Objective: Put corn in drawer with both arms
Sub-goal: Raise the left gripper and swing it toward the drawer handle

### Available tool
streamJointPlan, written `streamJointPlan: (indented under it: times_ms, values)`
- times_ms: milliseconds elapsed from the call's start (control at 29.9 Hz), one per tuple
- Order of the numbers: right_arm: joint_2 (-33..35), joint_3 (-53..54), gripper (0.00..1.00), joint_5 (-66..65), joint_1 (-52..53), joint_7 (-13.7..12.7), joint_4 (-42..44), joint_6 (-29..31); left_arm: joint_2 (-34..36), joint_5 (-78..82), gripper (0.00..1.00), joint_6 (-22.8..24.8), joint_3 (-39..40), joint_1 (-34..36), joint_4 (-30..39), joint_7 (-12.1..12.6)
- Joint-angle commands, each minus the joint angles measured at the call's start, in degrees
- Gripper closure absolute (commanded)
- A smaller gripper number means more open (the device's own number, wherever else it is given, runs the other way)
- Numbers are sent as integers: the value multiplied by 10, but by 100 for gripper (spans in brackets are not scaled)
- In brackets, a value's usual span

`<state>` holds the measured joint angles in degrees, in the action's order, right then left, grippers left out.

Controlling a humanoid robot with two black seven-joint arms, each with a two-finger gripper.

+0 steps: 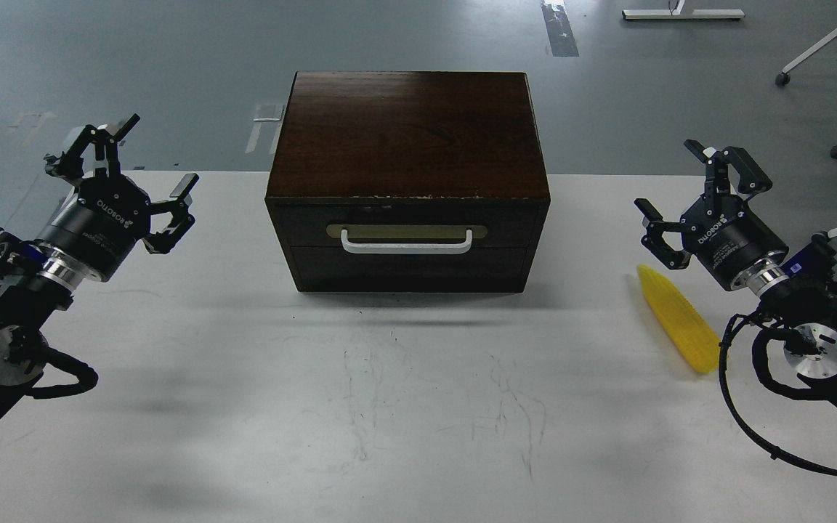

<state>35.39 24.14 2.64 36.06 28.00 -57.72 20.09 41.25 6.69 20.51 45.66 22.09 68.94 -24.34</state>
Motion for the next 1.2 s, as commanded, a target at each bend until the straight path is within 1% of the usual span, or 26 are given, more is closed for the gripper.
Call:
streamJointPlan:
  times_ms: [0,234,334,368,501,635,702,768,802,835,902,969,1002,1036,1103,1169]
  values:
    - [-26,-13,0,0,15,0,18,-2,0,1,2,2,-1,0,1,0]
    - [-34,-30,0,0,30,0,28,-1,2,0,2,4,-4,0,-7,3]
    - [-33,-30,0,0,31,0,30,1,2,-1,2,29,-7,3,-23,3]
    - [-33,-30,0,0,31,0,30,1,3,-3,2,44,-7,3,-30,3]
    - [-35,-30,0,0,35,0,38,3,5,-2,2,60,-7,6,-58,5]
    - [-35,-30,0,0,31,0,40,3,10,-7,2,67,-2,7,-65,4]
    - [-36,-30,0,0,30,0,42,1,18,-1,2,75,0,7,-62,-7]
    - [-37,-18,0,0,30,0,43,0,32,1,2,75,6,11,-56,-37]
    - [-37,-13,0,0,32,0,45,0,50,13,2,75,7,22,-43,-37]
    - [-37,-13,0,0,32,0,45,0,51,13,2,75,7,22,-43,-37]
    - [-46,0,0,1,34,0,59,1,71,63,2,75,7,49,-8,-37]
    - [-57,8,0,1,34,0,87,3,101,146,2,75,9,74,41,-37]
    - [-58,7,0,1,34,0,94,3,105,167,2,75,9,82,56,-37]
    - [-60,4,0,1,34,0,101,3,108,207,2,75,10,107,86,-37]
    - [-60,0,0,1,34,0,102,6,109,252,2,75,9,130,112,-37]
    - [-60,-7,0,1,31,0,101,20,103,369,2,75,9,171,159,-37]
